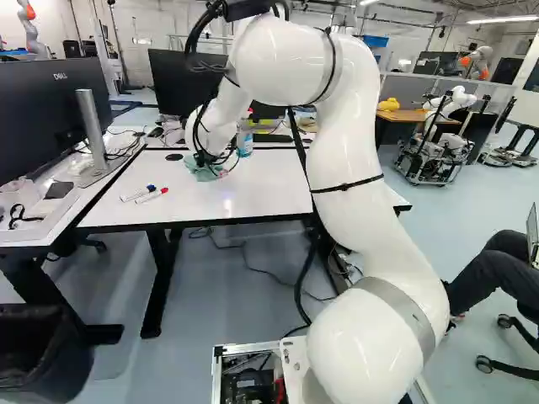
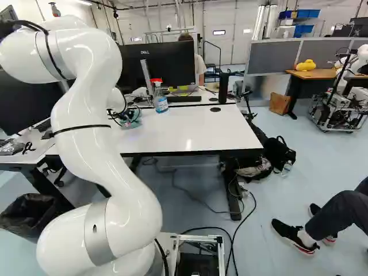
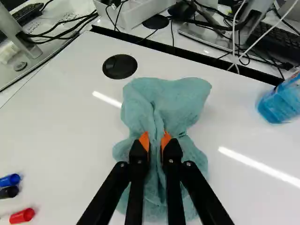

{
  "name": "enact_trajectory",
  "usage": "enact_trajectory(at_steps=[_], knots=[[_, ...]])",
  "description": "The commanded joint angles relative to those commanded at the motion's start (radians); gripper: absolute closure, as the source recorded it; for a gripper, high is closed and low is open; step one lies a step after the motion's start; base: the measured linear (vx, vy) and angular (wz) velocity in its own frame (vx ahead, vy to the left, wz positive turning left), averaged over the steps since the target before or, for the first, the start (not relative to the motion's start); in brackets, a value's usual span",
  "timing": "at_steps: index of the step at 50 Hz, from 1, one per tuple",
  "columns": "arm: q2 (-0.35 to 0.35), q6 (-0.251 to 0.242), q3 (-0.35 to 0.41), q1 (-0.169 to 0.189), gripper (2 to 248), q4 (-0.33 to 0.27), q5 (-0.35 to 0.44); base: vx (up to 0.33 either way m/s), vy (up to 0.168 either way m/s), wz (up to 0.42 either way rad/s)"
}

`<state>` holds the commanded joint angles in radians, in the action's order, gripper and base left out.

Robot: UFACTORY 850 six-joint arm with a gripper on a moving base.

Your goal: Clean the table with the green towel

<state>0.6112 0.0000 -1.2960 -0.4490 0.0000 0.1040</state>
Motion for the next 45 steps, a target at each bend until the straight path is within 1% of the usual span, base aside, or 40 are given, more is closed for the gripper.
enact_trajectory(at_steps=[12, 27, 37, 45], knots=[[-0.042, 0.0, 0.058, 0.02, 202, 0.0, 0.0, 0.0, 0.0, 0.0], [-0.069, 0.0, 0.094, 0.056, 202, 0.0, 0.0, 0.0, 0.0, 0.0], [-0.075, 0.0, 0.102, 0.083, 202, 0.0, 0.0, 0.0, 0.0, 0.0], [-0.062, 0.0, 0.085, 0.101, 202, 0.0, 0.0, 0.0, 0.0, 0.0]])
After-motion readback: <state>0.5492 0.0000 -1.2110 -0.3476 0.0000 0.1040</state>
